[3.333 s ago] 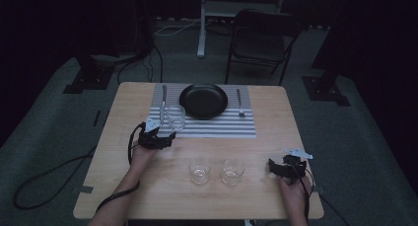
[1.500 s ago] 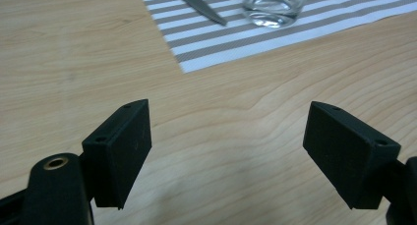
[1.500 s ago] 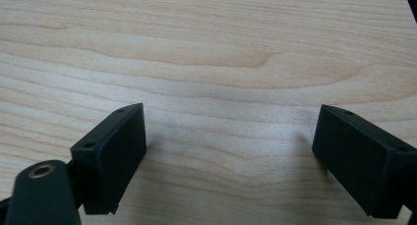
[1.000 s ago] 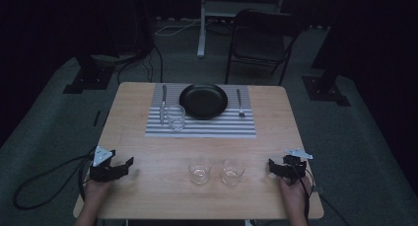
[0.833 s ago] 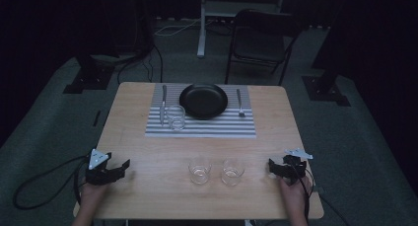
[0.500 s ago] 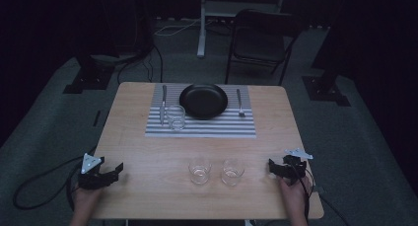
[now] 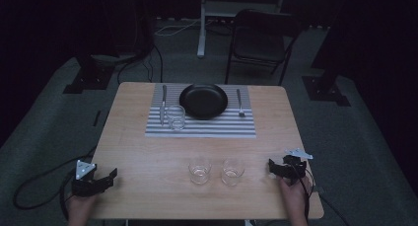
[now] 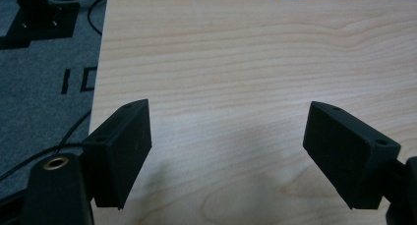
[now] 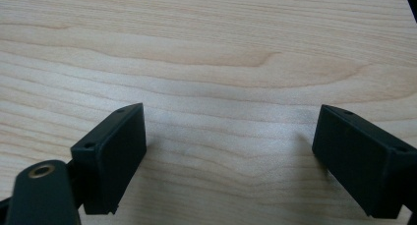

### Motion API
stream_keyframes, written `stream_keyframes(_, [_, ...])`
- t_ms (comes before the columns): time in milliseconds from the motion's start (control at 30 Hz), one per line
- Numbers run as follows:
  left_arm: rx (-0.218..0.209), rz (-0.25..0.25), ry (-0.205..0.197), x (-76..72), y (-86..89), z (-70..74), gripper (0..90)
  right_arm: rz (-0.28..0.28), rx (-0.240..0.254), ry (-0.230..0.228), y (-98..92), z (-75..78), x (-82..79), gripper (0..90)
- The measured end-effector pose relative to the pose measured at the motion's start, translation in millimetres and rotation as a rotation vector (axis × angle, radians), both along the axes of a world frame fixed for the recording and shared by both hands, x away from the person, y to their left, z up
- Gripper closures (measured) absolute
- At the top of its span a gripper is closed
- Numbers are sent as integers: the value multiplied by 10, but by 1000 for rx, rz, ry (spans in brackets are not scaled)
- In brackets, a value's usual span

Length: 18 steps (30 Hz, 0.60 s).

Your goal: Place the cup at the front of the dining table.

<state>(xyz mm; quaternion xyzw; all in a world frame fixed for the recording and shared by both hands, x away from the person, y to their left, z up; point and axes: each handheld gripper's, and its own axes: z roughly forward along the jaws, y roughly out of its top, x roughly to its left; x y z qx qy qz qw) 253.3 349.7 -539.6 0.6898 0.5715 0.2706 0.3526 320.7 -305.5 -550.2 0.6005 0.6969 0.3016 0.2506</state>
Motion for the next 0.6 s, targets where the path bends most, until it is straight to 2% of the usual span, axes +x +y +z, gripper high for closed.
stream_keyframes(67, [-4,18,0,-26,8,8,192,0,0,0,0,0,-2,125])
stream_keyframes(200, [33,71,22,-75,-18,10,192,1,-1,0,-1,0,-4,125])
stream_keyframes(333, [11,77,37,-104,-65,8,192,1,-1,0,0,0,-4,125])
stream_keyframes(367, [14,76,44,-106,-78,9,192,1,-1,0,0,0,-4,125])
stream_keyframes(467, [61,99,59,-95,-124,0,192,0,-1,0,0,0,-4,125])
stream_keyframes(600, [49,102,44,-78,-95,3,191,1,-1,0,0,0,-4,125])
